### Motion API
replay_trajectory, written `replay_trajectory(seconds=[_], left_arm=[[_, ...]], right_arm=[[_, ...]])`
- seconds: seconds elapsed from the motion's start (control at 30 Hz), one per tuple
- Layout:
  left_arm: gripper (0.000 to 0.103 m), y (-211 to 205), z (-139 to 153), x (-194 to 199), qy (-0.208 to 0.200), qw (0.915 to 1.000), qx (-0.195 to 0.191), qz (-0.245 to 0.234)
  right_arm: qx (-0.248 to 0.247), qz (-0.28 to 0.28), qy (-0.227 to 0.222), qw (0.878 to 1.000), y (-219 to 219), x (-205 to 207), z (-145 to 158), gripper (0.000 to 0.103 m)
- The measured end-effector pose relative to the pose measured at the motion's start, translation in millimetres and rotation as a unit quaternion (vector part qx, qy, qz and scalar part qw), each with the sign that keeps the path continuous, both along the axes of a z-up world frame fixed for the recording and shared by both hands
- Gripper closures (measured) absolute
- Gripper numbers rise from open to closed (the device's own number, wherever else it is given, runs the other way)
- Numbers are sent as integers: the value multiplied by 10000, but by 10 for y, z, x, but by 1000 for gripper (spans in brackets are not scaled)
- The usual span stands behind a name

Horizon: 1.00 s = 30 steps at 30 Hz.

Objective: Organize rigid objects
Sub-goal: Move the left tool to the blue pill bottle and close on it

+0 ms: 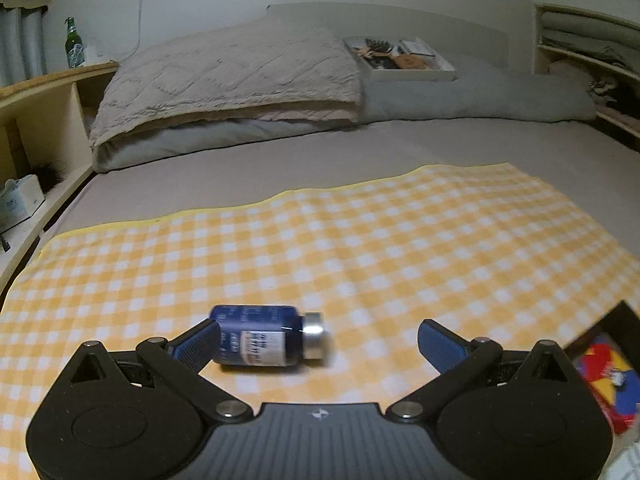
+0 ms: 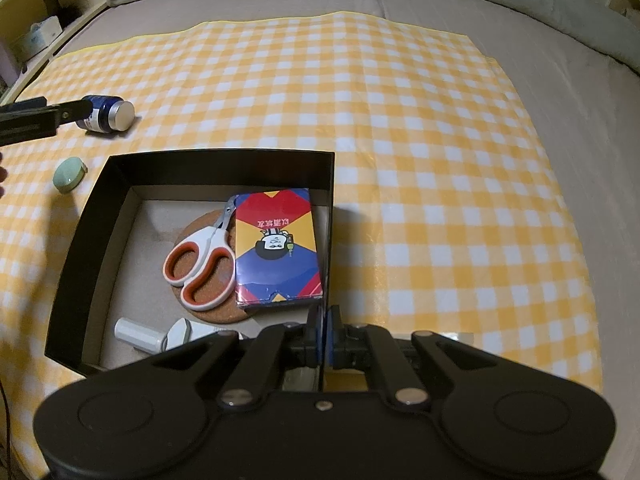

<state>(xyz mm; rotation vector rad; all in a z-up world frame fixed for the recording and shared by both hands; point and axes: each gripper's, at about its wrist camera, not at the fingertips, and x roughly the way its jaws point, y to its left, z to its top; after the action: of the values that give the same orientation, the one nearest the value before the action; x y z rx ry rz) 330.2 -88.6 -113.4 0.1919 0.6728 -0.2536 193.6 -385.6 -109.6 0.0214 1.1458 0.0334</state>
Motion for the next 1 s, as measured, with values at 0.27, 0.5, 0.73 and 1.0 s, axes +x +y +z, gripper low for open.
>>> replay_trajectory(seconds=[0.27, 0.5, 0.73, 1.0], left_arm=[[0, 136, -242, 346, 105, 9992, 376, 117], [0, 209, -433, 591, 257, 9980, 563, 124], [0, 191, -529, 767, 360, 9985, 404, -6], [0, 131, -570, 827, 585, 9980, 154, 192]], right_arm=[[13, 26, 2, 10000, 3, 2, -1, 100], [-52, 79, -1, 10000, 36, 21, -10, 100], [-46, 121, 15, 9999, 47, 84, -49, 99], [-66, 121, 50, 9999, 47, 139, -85, 99]])
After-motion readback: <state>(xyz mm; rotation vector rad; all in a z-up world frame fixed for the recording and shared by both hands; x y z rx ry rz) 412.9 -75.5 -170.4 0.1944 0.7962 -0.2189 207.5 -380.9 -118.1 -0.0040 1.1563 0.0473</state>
